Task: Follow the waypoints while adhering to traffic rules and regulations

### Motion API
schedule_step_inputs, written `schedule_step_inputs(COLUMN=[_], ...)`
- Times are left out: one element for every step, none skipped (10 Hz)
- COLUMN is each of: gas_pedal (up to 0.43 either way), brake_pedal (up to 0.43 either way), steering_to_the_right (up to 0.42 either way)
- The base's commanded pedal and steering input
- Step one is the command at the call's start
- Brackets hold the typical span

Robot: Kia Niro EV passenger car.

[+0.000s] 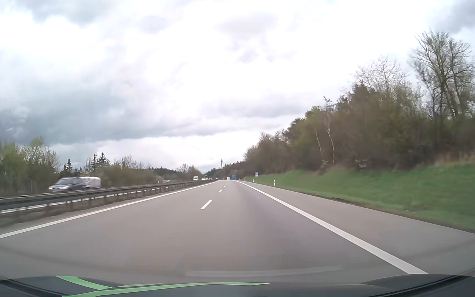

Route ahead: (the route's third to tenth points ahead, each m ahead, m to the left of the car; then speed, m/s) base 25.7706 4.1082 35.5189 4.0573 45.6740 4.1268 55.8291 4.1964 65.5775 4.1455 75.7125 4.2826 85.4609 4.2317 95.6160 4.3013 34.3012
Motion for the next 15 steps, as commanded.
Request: schedule_step_inputs(gas_pedal=[0.449, 0.449, 0.449, 0.449, 0.449, 0.449, 0.449, 0.449, 0.449, 0.449, 0.449, 0.449, 0.449, 0.449, 0.449], brake_pedal=[0.0, 0.0, 0.0, 0.0, 0.0, 0.0, 0.0, 0.0, 0.0, 0.0, 0.0, 0.0, 0.0, 0.0, 0.0], steering_to_the_right=[-0.003, -0.004, -0.004, -0.004, -0.004, -0.004, -0.004, -0.003, -0.003, -0.003, -0.003, -0.003, -0.003, -0.004, -0.003])
